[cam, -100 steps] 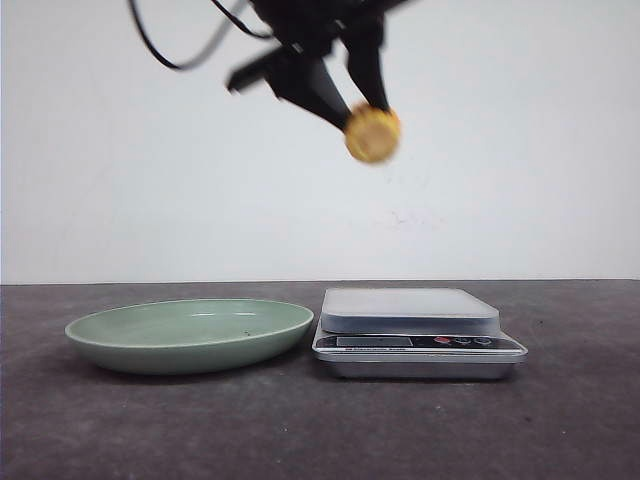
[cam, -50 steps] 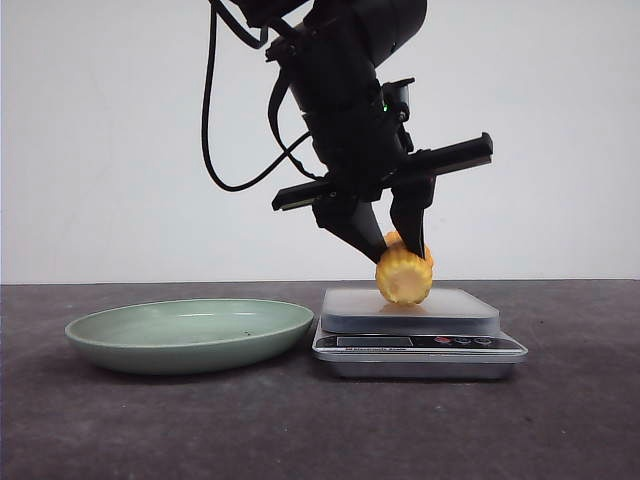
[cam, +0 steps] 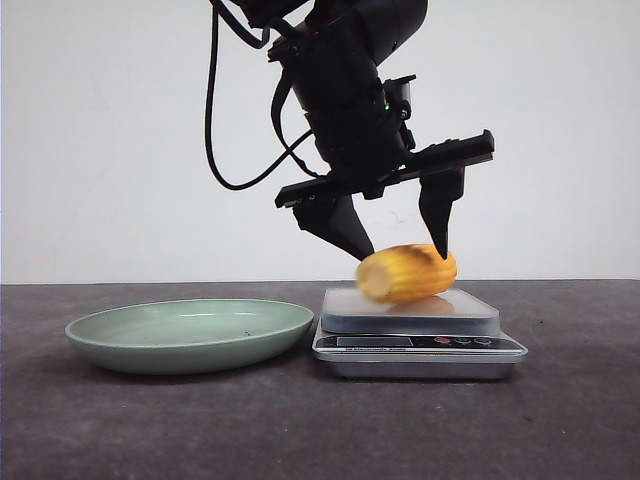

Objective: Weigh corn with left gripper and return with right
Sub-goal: 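Open the left gripper to release the corn onto the scale, then raise the left gripper away from the scale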

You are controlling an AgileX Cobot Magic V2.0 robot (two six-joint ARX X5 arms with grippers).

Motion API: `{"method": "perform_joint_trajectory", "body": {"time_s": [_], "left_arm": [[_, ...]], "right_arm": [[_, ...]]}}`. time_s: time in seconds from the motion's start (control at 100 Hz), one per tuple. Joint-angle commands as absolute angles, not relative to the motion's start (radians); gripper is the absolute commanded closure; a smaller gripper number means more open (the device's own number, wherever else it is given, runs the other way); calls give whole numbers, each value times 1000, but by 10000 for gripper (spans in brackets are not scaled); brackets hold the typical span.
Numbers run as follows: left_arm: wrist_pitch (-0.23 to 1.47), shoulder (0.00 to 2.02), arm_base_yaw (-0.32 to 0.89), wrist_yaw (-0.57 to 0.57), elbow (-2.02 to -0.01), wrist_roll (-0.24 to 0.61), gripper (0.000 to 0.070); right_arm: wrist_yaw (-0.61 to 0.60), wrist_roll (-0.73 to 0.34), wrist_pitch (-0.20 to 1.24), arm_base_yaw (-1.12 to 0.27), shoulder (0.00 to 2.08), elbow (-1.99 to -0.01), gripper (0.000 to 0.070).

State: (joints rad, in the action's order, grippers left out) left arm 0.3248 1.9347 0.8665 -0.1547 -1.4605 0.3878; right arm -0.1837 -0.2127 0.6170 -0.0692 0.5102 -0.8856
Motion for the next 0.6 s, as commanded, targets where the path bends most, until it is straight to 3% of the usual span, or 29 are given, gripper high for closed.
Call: {"method": "perform_joint_trajectory", "body": {"time_s": [0.0, 0.35, 0.59], "left_arm": [[326, 1954, 878, -157, -1500, 369, 262], [456, 1894, 889, -206, -1657, 262, 263], [508, 1678, 828, -240, -1683, 208, 263]], "right_arm": [[-184, -201, 608, -71, 514, -904, 143], [-184, -195, 616, -71, 514, -904, 143], [-184, -195, 629, -71, 514, -904, 143]]}}
